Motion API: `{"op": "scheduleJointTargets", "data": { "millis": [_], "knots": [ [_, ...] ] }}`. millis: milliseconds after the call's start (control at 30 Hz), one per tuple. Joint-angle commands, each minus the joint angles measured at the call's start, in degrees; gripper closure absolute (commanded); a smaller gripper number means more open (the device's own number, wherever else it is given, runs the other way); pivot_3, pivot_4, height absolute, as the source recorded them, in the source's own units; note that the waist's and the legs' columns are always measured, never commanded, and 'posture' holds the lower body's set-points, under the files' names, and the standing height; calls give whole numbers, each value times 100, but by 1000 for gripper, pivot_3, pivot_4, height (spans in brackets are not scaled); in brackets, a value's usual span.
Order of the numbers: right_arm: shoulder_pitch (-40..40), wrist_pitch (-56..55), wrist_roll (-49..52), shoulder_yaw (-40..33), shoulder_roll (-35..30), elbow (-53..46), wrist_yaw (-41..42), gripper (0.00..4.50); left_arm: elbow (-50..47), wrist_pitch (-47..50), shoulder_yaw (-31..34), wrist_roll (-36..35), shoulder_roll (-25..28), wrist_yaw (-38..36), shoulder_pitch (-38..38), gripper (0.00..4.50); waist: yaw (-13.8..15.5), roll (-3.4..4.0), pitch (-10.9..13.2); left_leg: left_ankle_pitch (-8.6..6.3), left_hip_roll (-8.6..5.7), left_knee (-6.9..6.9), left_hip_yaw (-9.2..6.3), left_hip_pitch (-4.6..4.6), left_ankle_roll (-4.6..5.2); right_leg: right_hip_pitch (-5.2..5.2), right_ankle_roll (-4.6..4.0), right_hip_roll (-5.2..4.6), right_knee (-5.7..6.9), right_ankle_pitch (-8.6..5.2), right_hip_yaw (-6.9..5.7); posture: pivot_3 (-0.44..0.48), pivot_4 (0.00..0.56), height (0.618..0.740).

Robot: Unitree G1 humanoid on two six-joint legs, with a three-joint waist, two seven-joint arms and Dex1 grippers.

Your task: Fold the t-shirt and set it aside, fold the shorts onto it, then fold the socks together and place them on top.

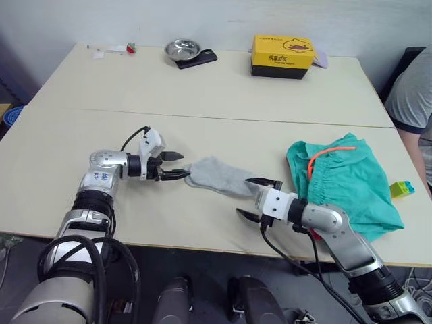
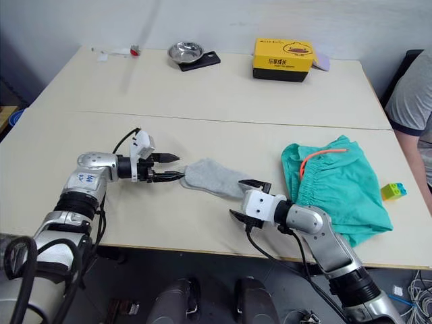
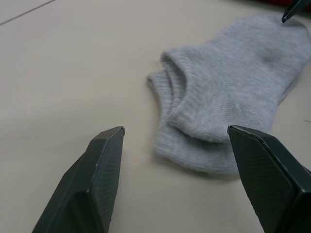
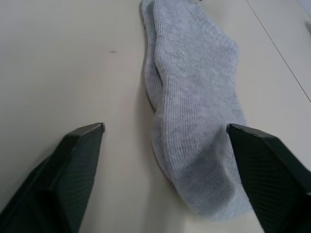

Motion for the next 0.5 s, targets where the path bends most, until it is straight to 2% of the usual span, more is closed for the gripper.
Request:
{"op": "scheduleJointTargets", "data": {
  "millis": [33, 300, 400, 500],
  "knots": [
    [-102, 208, 3, -52, 78, -34, -5, 1616, 159, -196, -84, 188, 61, -211, -156, 943, -25, 0, 0, 0, 0, 0, 0, 1, -1, 0, 0, 0, 3, 0, 0, 0, 150, 740],
    [-363, 466, -6, 125, 244, 90, 181, 4438, 490, -309, -118, 376, -16, -301, -167, 943, -78, -1, 0, 0, 2, 9, -5, 3, 0, 0, -1, -2, 19, 1, 1, 0, 150, 740],
    [-471, 457, -13, 153, 277, 192, 249, 4500, 387, -252, -112, 356, -26, -425, -56, 1561, -78, -1, 0, 0, 2, 13, -5, 3, 1, 0, -1, -2, 24, 1, 1, 0, 150, 740],
    [-622, 346, -19, 132, 242, 346, 330, 4500, 147, -184, -96, 301, 3, -542, 94, 2513, -83, -1, 0, -1, 1, 19, -4, 3, 3, 0, -1, -4, 29, 1, 1, 0, 150, 740]
  ]
}}
